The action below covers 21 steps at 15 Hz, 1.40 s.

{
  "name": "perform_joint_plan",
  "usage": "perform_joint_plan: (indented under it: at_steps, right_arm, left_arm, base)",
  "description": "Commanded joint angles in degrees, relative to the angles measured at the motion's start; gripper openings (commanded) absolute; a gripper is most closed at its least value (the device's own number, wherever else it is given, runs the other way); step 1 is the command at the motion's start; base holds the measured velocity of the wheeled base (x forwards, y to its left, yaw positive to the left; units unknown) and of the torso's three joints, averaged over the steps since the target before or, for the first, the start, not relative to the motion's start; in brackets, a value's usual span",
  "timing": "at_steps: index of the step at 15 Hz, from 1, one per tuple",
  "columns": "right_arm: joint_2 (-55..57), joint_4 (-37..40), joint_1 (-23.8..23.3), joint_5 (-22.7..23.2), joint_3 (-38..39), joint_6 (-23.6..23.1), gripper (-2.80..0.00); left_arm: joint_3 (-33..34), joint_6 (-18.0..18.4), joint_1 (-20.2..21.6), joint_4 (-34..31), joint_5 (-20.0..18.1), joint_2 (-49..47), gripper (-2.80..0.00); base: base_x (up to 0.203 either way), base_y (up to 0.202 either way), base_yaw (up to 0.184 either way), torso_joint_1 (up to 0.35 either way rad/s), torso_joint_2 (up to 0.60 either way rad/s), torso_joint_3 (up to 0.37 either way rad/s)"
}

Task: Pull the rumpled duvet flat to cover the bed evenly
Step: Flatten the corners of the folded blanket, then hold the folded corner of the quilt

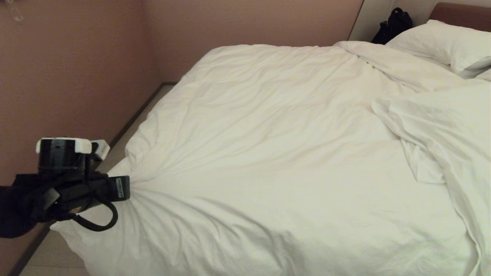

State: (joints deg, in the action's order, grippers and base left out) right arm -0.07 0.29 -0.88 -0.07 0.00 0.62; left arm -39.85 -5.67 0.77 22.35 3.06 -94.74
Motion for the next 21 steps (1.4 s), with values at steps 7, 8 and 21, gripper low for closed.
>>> perform_joint_plan:
  at_steps: [7, 8, 21]
  right_arm:
    - [0.07, 0.01, 0.0, -0.01, 0.0, -0.01, -2.8]
    - [0.07, -0.03, 0.0, 0.0, 0.0, -0.01, -2.8]
    - [0.07, -0.03, 0.0, -0.01, 0.0, -0.01, -2.8]
  left_arm:
    - [2.58, 0.32, 0.02, -11.21, -0.42, 28.51, -2.8]
    - [3.12, 0.34, 0.02, -11.83, -0.42, 30.73, -2.8]
    - [7.86, 6.36, -0.06, -33.81, -2.8, 71.71, -2.8]
  base:
    - [0.0, 0.0, 0.0, 0.0, 0.0, 0.0]
    - [0.0, 0.0, 0.0, 0.0, 0.0, 0.0]
    - [0.0, 0.0, 0.0, 0.0, 0.0, 0.0]
